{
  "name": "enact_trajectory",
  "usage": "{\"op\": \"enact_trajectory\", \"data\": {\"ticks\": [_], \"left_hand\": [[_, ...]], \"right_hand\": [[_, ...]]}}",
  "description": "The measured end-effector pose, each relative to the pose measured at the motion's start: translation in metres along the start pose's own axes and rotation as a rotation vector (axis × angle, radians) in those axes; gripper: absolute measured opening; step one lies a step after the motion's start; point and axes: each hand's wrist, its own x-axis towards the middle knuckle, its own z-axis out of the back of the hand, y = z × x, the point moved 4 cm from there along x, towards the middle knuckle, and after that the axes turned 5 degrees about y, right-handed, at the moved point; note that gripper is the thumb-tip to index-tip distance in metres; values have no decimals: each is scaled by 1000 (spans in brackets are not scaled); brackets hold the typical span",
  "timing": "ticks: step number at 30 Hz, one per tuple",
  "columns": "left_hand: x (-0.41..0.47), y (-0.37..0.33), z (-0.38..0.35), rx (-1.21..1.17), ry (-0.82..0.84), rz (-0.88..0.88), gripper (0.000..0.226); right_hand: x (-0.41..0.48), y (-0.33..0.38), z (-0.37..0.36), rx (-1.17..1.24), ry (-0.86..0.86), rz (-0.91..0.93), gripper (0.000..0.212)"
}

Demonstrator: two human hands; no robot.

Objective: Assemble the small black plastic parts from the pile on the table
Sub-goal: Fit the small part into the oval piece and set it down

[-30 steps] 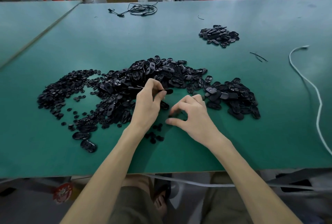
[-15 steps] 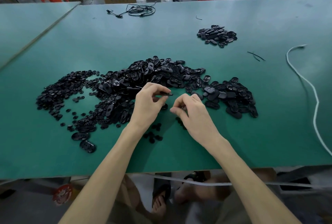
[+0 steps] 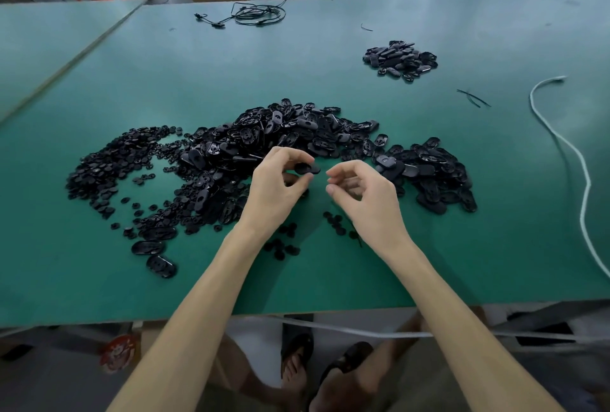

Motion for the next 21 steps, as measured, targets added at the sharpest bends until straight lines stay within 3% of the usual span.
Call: {"op": "enact_trajectory", "data": {"ticks": [21], "left_hand": [[-2, 1, -4, 5, 100, 37, 32]], "right_hand": [[-2, -2, 7, 111, -66, -36, 18]]}}
